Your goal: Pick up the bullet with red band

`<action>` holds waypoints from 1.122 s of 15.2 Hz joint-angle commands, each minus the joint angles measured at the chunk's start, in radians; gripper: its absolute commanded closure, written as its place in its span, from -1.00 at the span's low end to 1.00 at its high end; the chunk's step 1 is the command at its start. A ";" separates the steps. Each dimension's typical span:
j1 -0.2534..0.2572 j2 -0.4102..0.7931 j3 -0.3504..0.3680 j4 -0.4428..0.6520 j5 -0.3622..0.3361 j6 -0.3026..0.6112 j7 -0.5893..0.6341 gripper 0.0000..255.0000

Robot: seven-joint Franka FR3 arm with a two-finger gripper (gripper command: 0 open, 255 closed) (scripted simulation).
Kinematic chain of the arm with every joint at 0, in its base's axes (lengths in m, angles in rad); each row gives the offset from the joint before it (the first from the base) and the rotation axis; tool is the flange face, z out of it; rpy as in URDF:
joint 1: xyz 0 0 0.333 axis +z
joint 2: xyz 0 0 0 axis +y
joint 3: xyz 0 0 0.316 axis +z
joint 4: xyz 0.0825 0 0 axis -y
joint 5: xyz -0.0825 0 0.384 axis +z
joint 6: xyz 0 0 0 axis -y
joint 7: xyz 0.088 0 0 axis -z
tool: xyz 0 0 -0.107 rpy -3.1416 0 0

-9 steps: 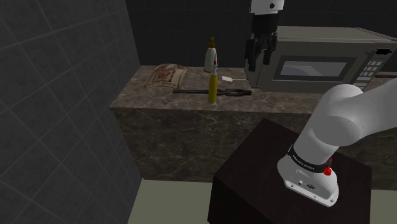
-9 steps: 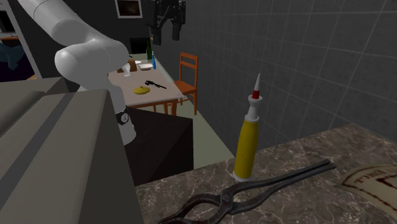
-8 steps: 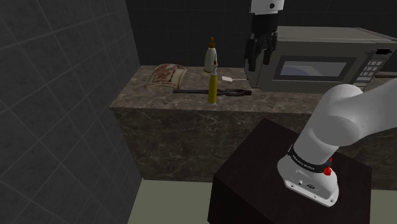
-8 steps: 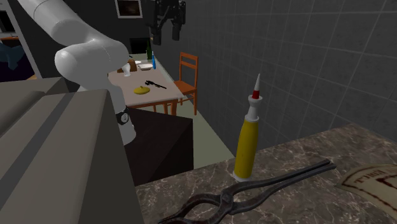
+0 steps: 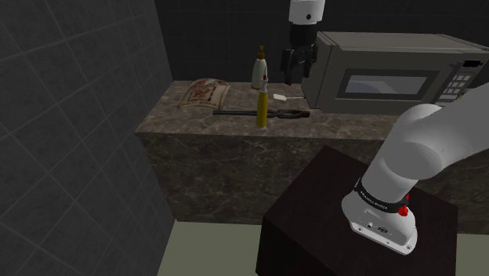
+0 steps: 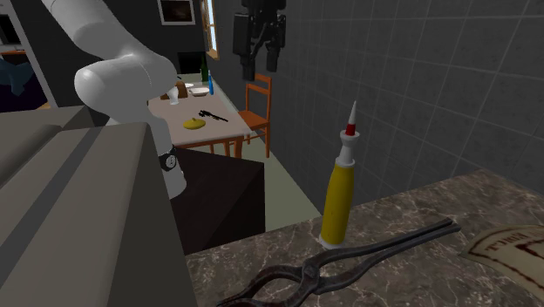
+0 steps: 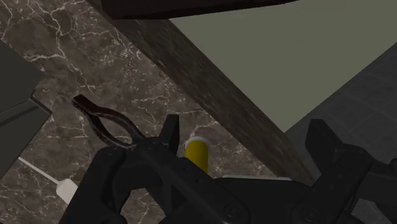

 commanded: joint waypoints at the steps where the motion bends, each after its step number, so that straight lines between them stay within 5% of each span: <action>1: -0.007 0.053 -0.012 0.017 -0.011 0.062 -0.012 -1.00; 13: -0.035 0.423 -0.072 0.257 -0.023 0.332 -0.073 -1.00; 17: -0.036 0.434 -0.072 0.227 -0.023 0.374 -0.074 -1.00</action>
